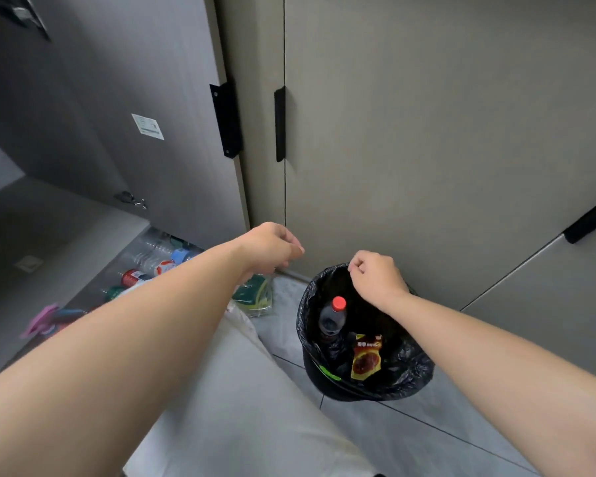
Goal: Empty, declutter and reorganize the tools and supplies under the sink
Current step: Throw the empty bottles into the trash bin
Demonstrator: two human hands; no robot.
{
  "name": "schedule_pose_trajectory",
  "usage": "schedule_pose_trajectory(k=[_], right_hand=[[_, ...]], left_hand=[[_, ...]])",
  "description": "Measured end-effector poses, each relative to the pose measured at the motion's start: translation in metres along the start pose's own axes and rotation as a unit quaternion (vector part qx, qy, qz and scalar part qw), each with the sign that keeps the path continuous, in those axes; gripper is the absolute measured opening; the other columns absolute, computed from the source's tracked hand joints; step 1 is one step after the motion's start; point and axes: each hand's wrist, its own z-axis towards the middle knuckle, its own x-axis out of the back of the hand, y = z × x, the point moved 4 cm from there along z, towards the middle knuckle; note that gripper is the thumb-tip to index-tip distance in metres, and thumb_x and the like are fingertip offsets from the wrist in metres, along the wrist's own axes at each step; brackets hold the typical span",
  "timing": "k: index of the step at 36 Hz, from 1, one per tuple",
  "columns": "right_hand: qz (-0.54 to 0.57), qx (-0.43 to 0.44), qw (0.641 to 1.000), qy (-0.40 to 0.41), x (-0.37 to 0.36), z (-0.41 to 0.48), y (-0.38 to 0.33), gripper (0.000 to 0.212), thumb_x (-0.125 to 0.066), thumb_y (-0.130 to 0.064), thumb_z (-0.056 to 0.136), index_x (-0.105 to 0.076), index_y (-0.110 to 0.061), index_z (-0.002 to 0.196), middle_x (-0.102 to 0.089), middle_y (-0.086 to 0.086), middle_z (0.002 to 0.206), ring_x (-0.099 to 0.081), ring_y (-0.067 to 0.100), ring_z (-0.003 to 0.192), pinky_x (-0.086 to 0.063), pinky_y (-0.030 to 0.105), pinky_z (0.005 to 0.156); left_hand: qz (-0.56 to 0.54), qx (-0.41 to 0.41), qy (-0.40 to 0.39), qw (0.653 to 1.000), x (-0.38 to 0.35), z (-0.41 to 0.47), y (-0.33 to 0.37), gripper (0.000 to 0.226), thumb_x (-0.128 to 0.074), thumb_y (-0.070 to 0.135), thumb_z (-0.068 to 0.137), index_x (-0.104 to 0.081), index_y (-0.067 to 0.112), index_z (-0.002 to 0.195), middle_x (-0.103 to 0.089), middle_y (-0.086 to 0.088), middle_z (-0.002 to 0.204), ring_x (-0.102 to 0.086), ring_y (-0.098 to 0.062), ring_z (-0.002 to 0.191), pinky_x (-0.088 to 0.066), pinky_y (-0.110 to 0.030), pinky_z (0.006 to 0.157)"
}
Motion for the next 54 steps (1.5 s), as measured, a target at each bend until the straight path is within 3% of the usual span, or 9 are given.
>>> schedule_pose_trajectory(k=[6, 10, 23, 26, 30, 34, 38, 48, 54], right_hand=[[0.089, 0.156, 0.982, -0.057, -0.012, 0.014, -0.11, 0.024, -0.05, -0.016, 0.083, -0.065, -0.033, 0.077, -0.062, -0.004, 0.062, -0.057, 0.011, 0.058, -0.046, 0.024, 0.058], [0.091, 0.223, 0.963, -0.123, -0.044, 0.023, -0.182, 0.025, -0.05, -0.014, 0.083, -0.067, -0.032, 0.077, -0.065, -0.001, 0.065, -0.063, 0.015, 0.058, -0.049, 0.024, 0.059], [-0.076, 0.283, 0.899, -0.327, -0.237, 0.073, -0.331, 0.018, -0.054, -0.016, 0.09, -0.072, -0.014, 0.088, -0.074, 0.003, 0.086, -0.071, 0.019, 0.072, -0.053, 0.023, 0.067], [-0.119, 0.296, 0.867, -0.384, -0.29, 0.073, -0.351, 0.019, -0.054, -0.017, 0.09, -0.072, -0.011, 0.088, -0.075, 0.006, 0.089, -0.073, 0.02, 0.079, -0.058, 0.026, 0.07], [-0.221, 0.341, 0.8, -0.441, -0.363, 0.061, -0.366, 0.02, -0.068, -0.02, 0.086, -0.075, -0.005, 0.098, -0.075, 0.011, 0.101, -0.068, 0.023, 0.096, -0.054, 0.029, 0.082], [-0.284, 0.337, 0.769, -0.463, -0.433, 0.041, -0.368, 0.046, -0.068, -0.041, 0.09, -0.064, -0.01, 0.123, -0.066, 0.009, 0.123, -0.061, 0.025, 0.114, -0.048, 0.03, 0.096], [-0.301, 0.319, 0.789, -0.43, -0.484, 0.027, -0.357, 0.044, -0.072, -0.052, 0.081, -0.057, -0.015, 0.098, -0.067, 0.008, 0.105, -0.057, 0.021, 0.087, -0.046, 0.029, 0.073], [-0.255, 0.204, 0.856, -0.401, -0.508, 0.01, -0.35, 0.041, -0.082, -0.046, 0.074, -0.058, -0.014, 0.082, -0.066, 0.003, 0.075, -0.066, 0.014, 0.054, -0.052, 0.025, 0.046], [-0.157, 0.04, 0.825, -0.541, -0.469, -0.001, -0.328, 0.049, -0.083, -0.035, 0.08, -0.057, -0.008, 0.111, -0.07, 0.016, 0.098, -0.075, 0.028, 0.08, -0.064, 0.044, 0.075]], left_hand=[[0.004, 0.01, 0.031, 0.999, 0.098, -0.003, -0.024, 0.01, -0.062, 0.03, 0.098, -0.069, 0.023, 0.102, -0.076, 0.001, 0.1, -0.074, -0.015, 0.09, -0.06, -0.032, 0.079], [-0.034, 0.038, 0.157, 0.986, 0.163, -0.01, -0.087, 0.009, -0.059, 0.015, 0.097, -0.067, 0.012, 0.101, -0.073, -0.005, 0.092, -0.067, -0.013, 0.07, -0.049, -0.014, 0.051], [-0.211, 0.244, 0.301, 0.897, 0.192, -0.014, -0.358, 0.017, -0.053, 0.01, 0.1, -0.068, 0.008, 0.092, -0.069, -0.011, 0.093, -0.063, -0.028, 0.089, -0.051, -0.036, 0.081], [-0.274, 0.287, 0.306, 0.865, 0.176, -0.01, -0.403, 0.015, -0.051, 0.003, 0.098, -0.064, 0.01, 0.096, -0.069, -0.015, 0.101, -0.065, -0.032, 0.09, -0.048, -0.031, 0.072], [-0.351, 0.312, 0.309, 0.827, 0.15, -0.006, -0.444, 0.014, -0.056, 0.002, 0.094, -0.066, 0.009, 0.102, -0.069, -0.022, 0.108, -0.068, -0.039, 0.099, -0.058, -0.046, 0.088], [-0.424, 0.333, 0.321, 0.779, 0.13, -0.005, -0.466, 0.012, -0.057, -0.001, 0.094, -0.066, 0.001, 0.102, -0.07, -0.023, 0.105, -0.072, -0.042, 0.093, -0.061, -0.05, 0.084], [-0.445, 0.334, 0.324, 0.765, 0.122, -0.006, -0.479, 0.02, -0.054, -0.004, 0.095, -0.061, 0.01, 0.082, -0.068, -0.02, 0.097, -0.069, -0.038, 0.084, -0.054, -0.032, 0.062], [-0.436, 0.341, 0.311, 0.773, 0.114, -0.013, -0.491, 0.024, -0.062, 0.012, 0.093, -0.057, 0.022, 0.072, -0.072, -0.021, 0.102, -0.071, -0.038, 0.101, -0.057, -0.053, 0.093], [-0.51, 0.325, 0.281, 0.745, 0.105, -0.01, -0.482, 0.011, -0.072, 0.028, 0.092, -0.071, 0.017, 0.093, -0.074, -0.011, 0.106, -0.071, -0.03, 0.103, -0.056, -0.049, 0.098]])
